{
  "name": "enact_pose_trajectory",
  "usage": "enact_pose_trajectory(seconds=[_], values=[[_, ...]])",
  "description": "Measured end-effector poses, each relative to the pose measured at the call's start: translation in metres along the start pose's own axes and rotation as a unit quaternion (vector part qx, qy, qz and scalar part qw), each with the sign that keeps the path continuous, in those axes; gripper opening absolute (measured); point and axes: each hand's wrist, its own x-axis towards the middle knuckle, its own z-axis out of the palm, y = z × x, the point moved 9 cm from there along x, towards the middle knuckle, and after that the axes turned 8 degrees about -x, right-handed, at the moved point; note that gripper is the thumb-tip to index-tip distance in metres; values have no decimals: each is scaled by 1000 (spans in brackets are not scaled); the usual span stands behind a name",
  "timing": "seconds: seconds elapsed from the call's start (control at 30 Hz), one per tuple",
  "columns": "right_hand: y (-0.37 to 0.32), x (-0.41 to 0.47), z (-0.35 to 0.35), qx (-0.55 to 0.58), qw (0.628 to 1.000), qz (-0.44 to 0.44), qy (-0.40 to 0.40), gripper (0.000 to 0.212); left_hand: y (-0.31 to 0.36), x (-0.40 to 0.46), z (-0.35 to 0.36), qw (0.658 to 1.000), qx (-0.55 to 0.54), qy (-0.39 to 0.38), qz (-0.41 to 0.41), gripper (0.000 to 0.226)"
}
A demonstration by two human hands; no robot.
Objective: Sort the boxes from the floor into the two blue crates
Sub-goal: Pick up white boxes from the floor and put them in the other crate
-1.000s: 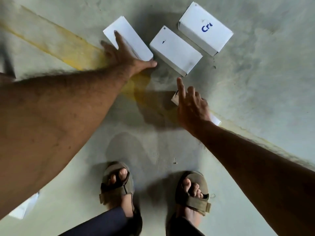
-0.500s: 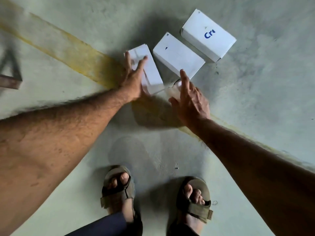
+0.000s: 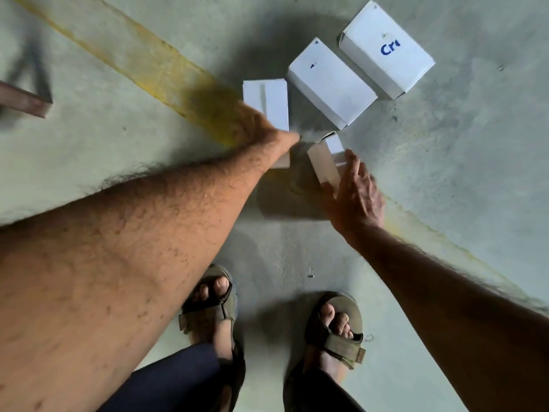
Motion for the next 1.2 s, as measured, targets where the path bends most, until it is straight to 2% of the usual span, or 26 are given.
enact_pose_trajectory(seconds=[0.07, 0.13, 0.23, 0.33, 0.47, 0.53, 0.67, 0.7, 0.77, 0.8, 0.87, 0.9, 0.97, 1.0, 1.03, 1.07, 1.1, 1.13, 1.2], values=[[3, -3, -1, -3, 1000, 8, -2, 81, -23, -14, 4, 998, 60, 4, -21, 133], [0, -5, -1, -4, 1000, 19, -15, 82, -46, -25, 7, 998, 50, 27, -33, 129], [-11, -7, -4, 21, 999, 27, -26, 67, -65, -35, 2, 998, -11, 50, -32, 127], [-25, -16, -14, 38, 999, 12, -13, 56, -68, -45, -6, 996, -86, 17, -21, 120], [-40, -45, -61, 47, 998, 37, -4, 60, -53, -89, -46, 978, -206, -18, 27, 87], [-48, -62, -85, 45, 998, 51, -1, 66, -42, -117, -67, 961, -273, -49, 20, 79], [-58, -114, -210, 74, 993, 81, 34, 63, 33, -233, -132, 918, -357, -173, 12, 46], [-61, -118, -218, 73, 993, 85, 41, 62, 38, -247, -134, 900, -386, -202, 4, 49], [-60, -148, -290, 87, 989, 108, 57, 63, 67, -311, -167, 886, -407, -223, -17, 61], [-63, -154, -295, 89, 989, 102, 63, 65, 64, -322, -168, 874, -425, -231, -31, 63], [-57, -188, -373, 107, 983, 117, 94, 67, 104, -388, -198, 875, -405, -264, -23, 65], [-60, -193, -379, 108, 982, 115, 102, 68, 106, -397, -199, 870, -409, -274, -21, 66], [-55, -232, -449, 109, 977, 132, 128, 71, 150, -458, -225, 864, -393, -313, 11, 66], [-58, -237, -450, 105, 977, 123, 137, 73, 154, -465, -226, 859, -395, -327, 14, 64], [-53, -262, -487, 99, 972, 138, 163, 73, 179, -500, -234, 854, -370, -365, 36, 60], [-51, -281, -515, 103, 967, 152, 176, 74, 201, -528, -243, 852, -341, -391, 67, 55], [-54, -286, -515, 110, 966, 152, 177, 73, 207, -533, -246, 854, -321, -398, 98, 50], [-52, -314, -548, 112, 958, 162, 209, 73, 229, -566, -258, 847, -292, -421, 140, 45], [-54, -347, -587, 111, 947, 182, 239, 72, 257, -598, -279, 852, -244, -417, 202, 50]])
